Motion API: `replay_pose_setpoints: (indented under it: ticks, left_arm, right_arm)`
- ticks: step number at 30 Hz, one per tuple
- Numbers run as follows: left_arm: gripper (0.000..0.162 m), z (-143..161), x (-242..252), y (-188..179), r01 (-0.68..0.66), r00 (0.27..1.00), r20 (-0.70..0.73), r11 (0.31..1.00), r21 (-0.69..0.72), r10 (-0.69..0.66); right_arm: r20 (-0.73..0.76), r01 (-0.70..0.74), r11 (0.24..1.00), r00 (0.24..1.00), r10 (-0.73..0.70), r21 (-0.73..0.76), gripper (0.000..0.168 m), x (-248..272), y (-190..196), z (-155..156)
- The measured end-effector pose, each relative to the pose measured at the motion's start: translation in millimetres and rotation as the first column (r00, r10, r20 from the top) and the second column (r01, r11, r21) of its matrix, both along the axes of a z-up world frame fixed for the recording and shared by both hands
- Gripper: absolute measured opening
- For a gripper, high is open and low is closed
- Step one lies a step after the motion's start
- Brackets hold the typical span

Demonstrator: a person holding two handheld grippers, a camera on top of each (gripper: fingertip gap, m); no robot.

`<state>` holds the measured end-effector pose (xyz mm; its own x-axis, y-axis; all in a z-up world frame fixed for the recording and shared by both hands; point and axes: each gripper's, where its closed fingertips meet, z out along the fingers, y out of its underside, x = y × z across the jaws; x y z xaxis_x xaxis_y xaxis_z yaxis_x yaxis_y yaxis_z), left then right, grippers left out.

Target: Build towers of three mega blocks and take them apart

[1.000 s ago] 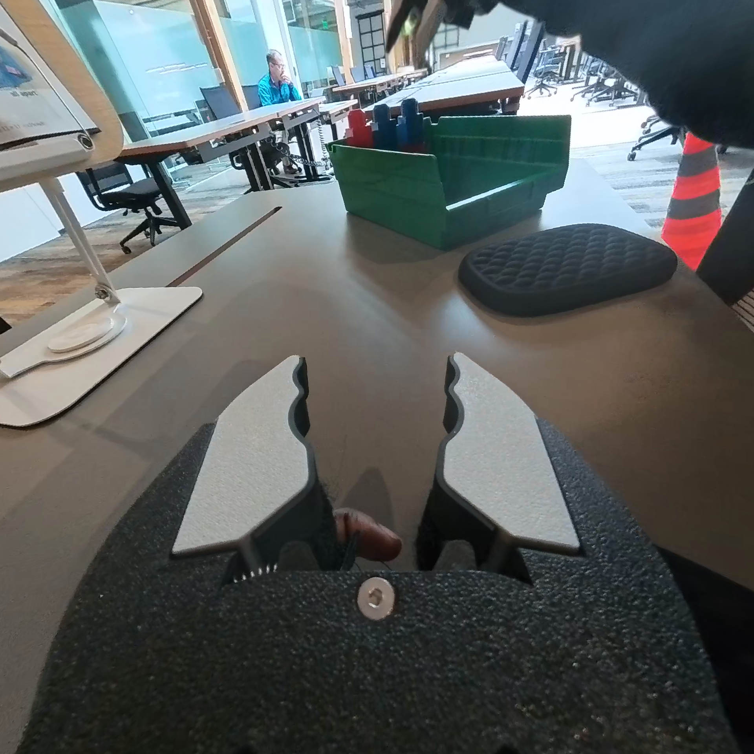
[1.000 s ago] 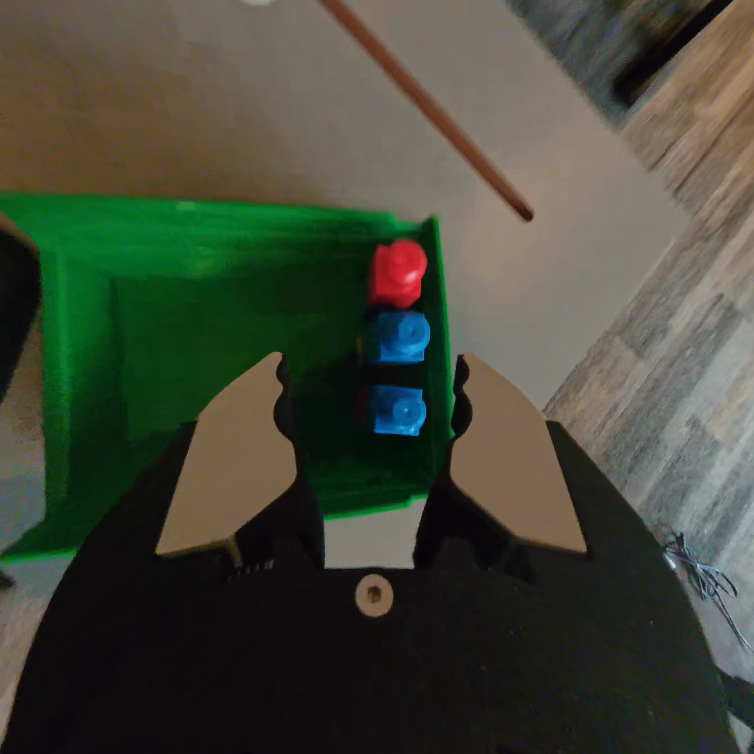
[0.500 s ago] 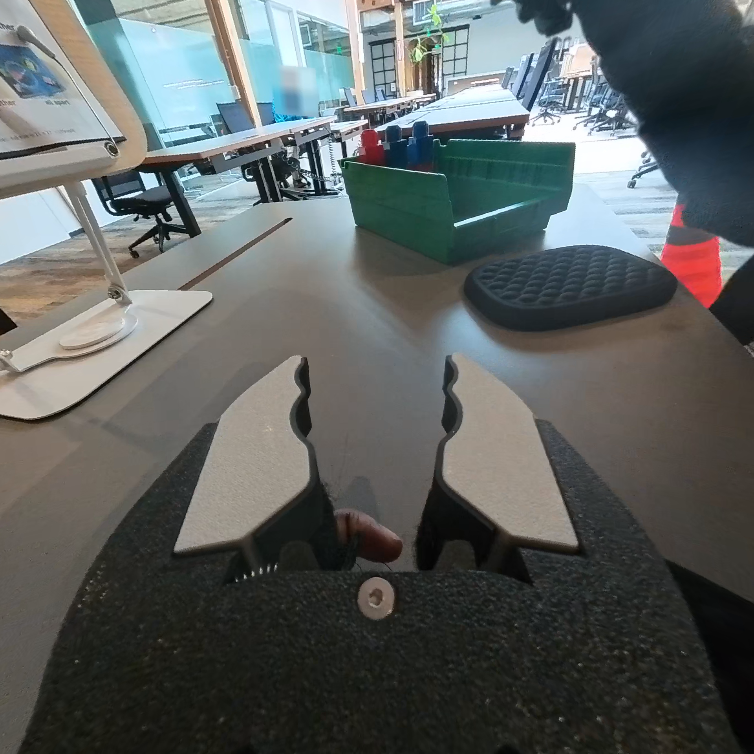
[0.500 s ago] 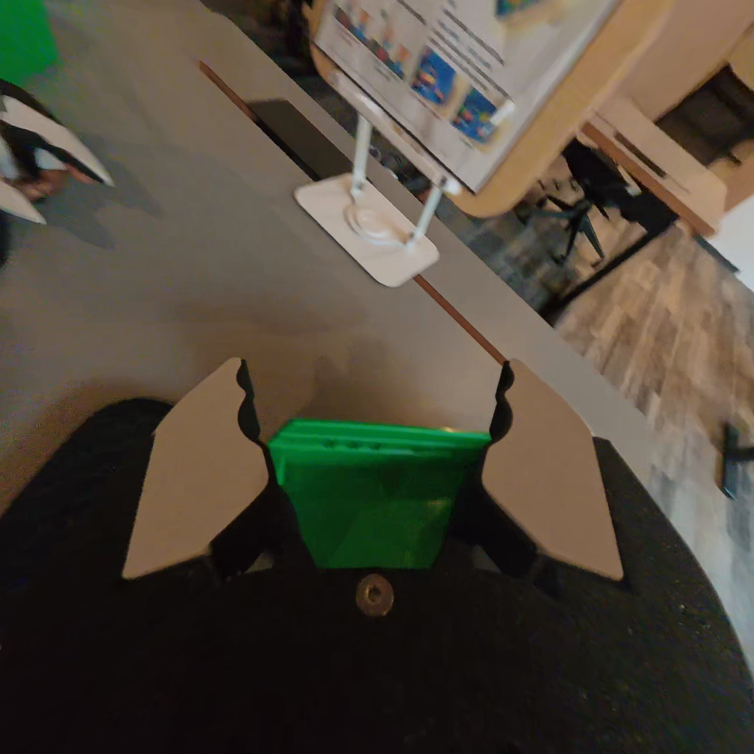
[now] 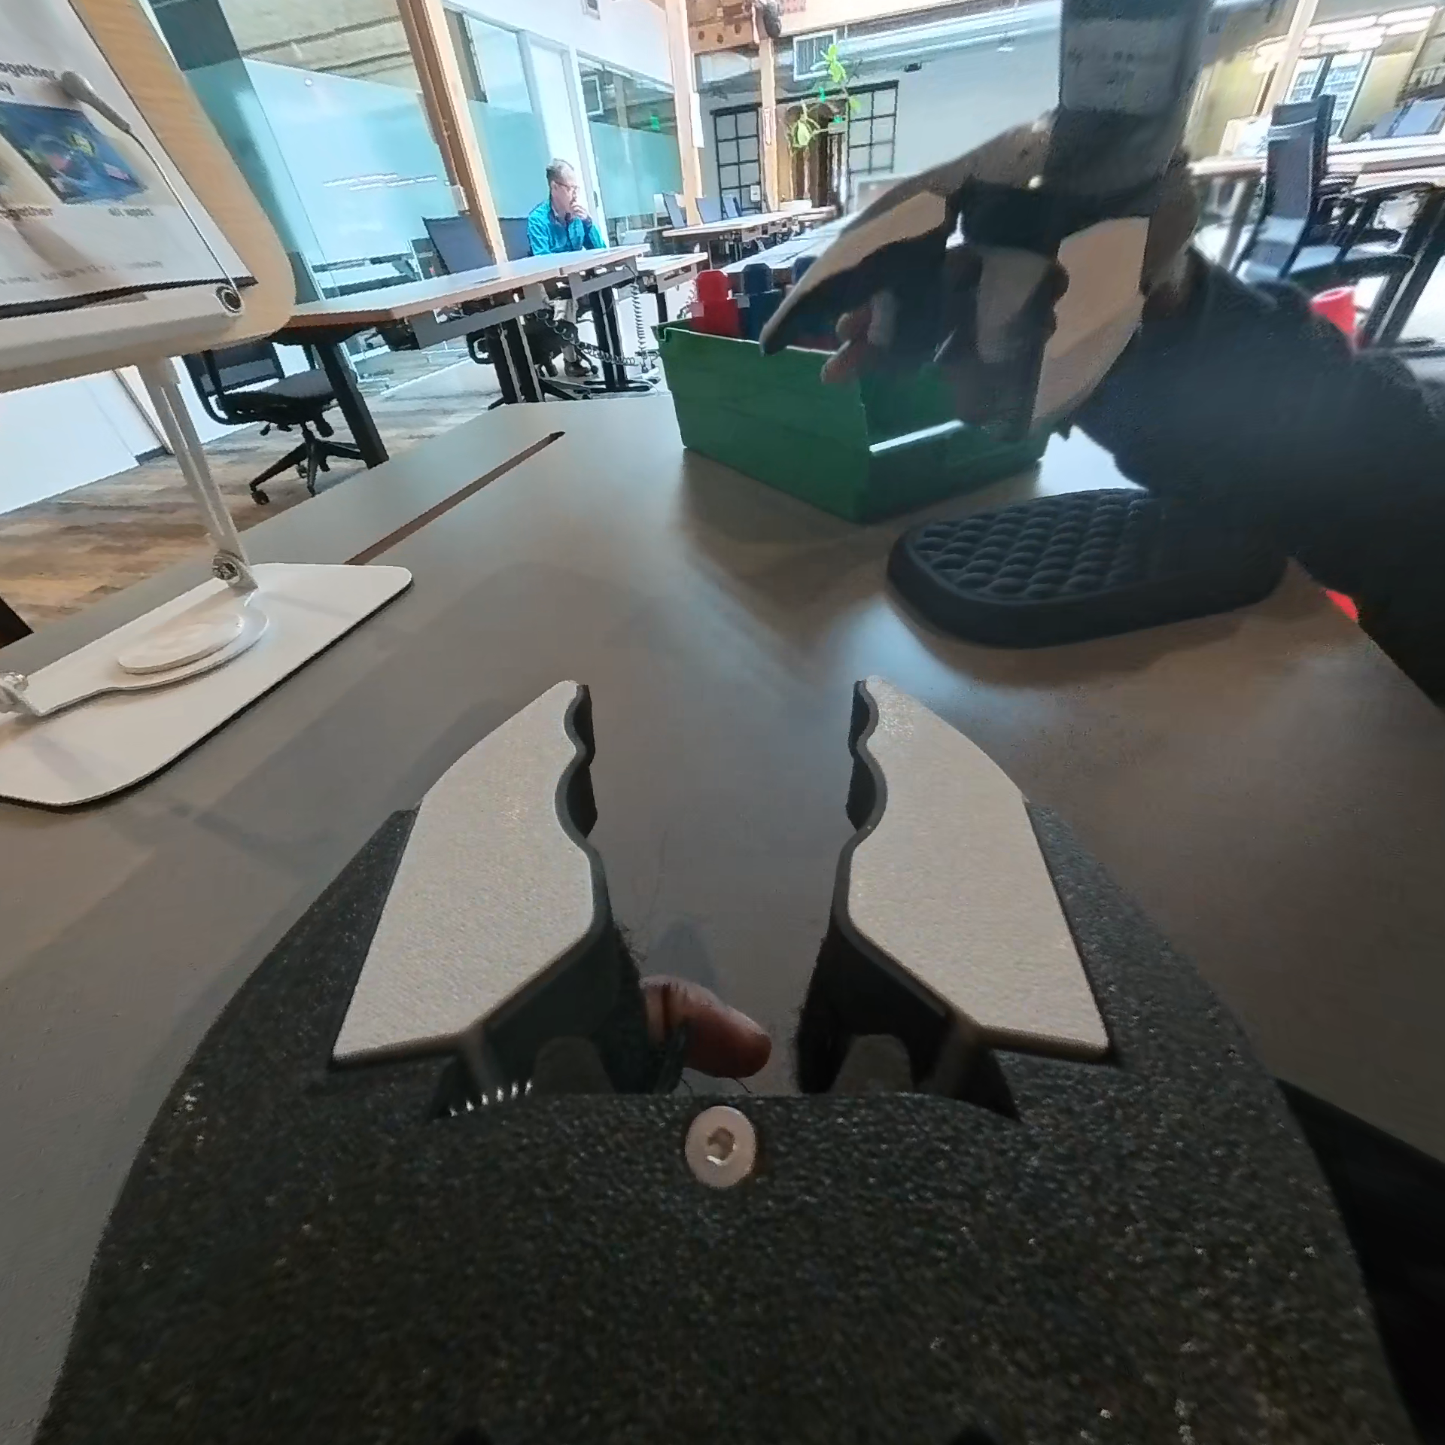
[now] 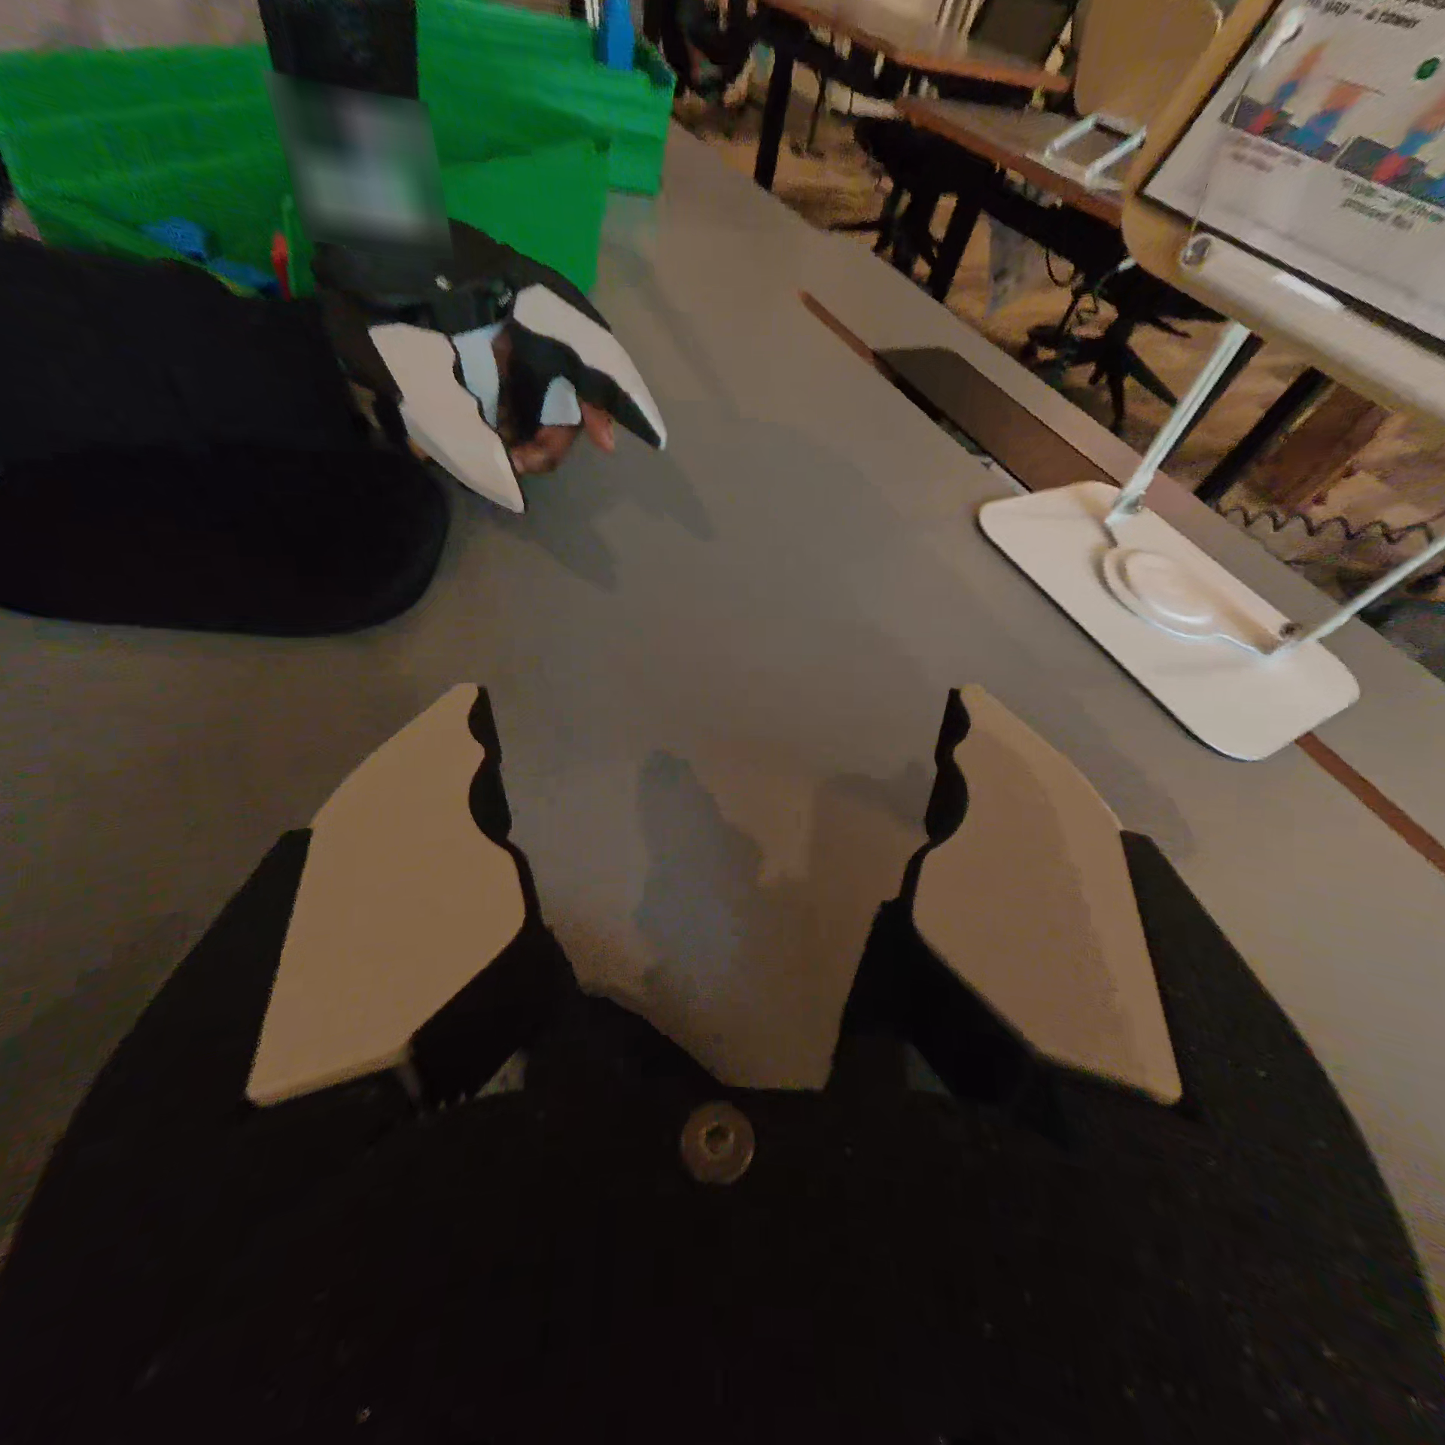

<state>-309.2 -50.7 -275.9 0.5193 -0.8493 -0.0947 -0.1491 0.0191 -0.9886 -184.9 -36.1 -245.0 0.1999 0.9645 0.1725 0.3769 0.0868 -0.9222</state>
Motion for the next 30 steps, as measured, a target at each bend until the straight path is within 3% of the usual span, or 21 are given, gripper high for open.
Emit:
replay_pose_setpoints:
  ticks: [5, 11, 15, 19, 24, 27, 30]
  left_arm:
    - [0.062, -0.9, 0.9, -0.5, -0.001, 1.0, -0.013, 1.0, 0.009, 0.001]
    - [0.063, 5.6, 2.0, -10.5, 0.009, 1.0, -0.006, 0.999, 0.048, -0.009]
    - [0.064, 41.0, 1.3, -19.4, -0.046, 0.999, 0.017, 0.992, 0.114, 0.044]
    - [0.064, 79.1, -15.8, -34.5, -0.194, 0.978, -0.041, 0.969, 0.155, 0.203]
    - [0.065, 104.3, -76.3, -62.5, -0.428, 0.873, -0.199, 0.895, 0.129, 0.446]
    - [0.065, 103.3, -132.4, -81.4, -0.582, 0.746, -0.344, 0.809, 0.08, 0.57]
    - [0.068, 90.5, -188.1, -104.0, -0.707, 0.612, -0.507, 0.707, -0.01, 0.606]
  right_arm:
    - [-0.141, -0.006, 1.0, 0.99, 0.005, -0.008, 0.102, -15.8, 2.3, -7.5]
    - [-0.064, -0.03, 0.999, 0.998, 0.028, -0.021, 0.102, -19.9, -2.2, -33.0]
    - [-0.087, -0.029, 0.999, 0.996, 0.026, -0.028, 0.101, -19.2, -2.2, -30.5]
    - [-0.091, -0.004, 0.999, 0.996, 0.001, -0.036, 0.101, -16.2, 2.0, -29.5]
    - [-0.088, 0.016, 0.998, 0.996, -0.021, -0.056, 0.1, -14.3, 5.1, -30.2]
    - [-0.095, 0.02, 0.998, 0.995, -0.025, -0.052, 0.1, -13.5, 5.9, -27.8]
    - [-0.104, 0.019, 0.999, 0.994, -0.024, -0.051, 0.1, -13.7, 5.7, -25.6]
